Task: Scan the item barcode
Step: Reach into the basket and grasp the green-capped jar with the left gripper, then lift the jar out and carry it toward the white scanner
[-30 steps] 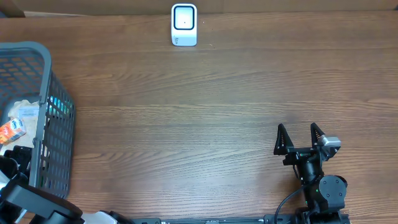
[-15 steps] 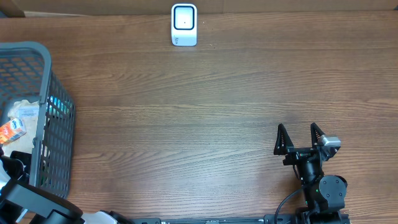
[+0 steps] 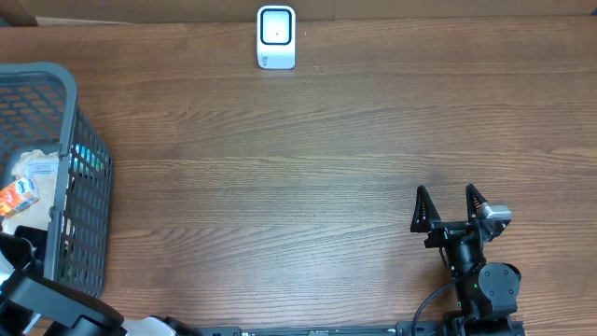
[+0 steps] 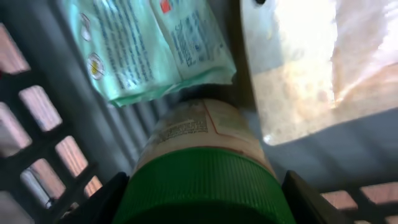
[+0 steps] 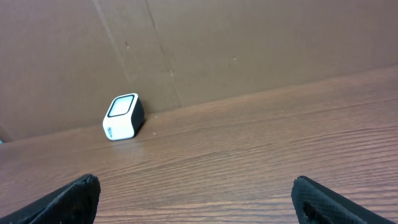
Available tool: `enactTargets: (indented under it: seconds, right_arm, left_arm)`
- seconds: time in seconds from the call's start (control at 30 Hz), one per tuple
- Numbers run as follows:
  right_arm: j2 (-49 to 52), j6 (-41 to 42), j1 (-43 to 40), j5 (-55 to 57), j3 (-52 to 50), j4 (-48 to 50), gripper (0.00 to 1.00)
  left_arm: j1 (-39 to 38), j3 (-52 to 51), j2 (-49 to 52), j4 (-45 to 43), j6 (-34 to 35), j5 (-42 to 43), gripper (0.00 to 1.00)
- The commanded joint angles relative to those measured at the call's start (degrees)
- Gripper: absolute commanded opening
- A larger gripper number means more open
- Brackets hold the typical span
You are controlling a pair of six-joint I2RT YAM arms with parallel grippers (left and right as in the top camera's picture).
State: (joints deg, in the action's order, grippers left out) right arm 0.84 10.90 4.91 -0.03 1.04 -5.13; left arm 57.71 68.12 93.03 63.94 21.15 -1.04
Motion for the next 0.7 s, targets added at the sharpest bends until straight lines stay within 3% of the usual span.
enactTargets:
  seconds: [0.0, 0.3, 0.53, 0.67]
  right_arm:
    - [-0.7, 0.2, -0.1, -0.3, -0.6, 0.3, 1.0]
    - [-0.7, 0.2, -0.1, -0.3, -0.6, 0.3, 1.0]
    - [-0.7, 0.2, -0.1, -0.3, -0.6, 0.3, 1.0]
    - [-0.7, 0.2, -0.1, -0.3, -0.6, 0.3, 1.0]
  left_arm:
    - [-0.5, 7.2, 0.1, 2.3, -0.2, 0.7, 0.31]
    - [-0.5, 20.7, 0.1, 9.2, -0.2, 7.9, 0.28]
    - [-2.6, 38.2, 0.0, 15.5, -0.1, 16.9, 0.27]
    - [-6.7, 48.9, -0.3, 18.8, -0.1, 17.4, 0.27]
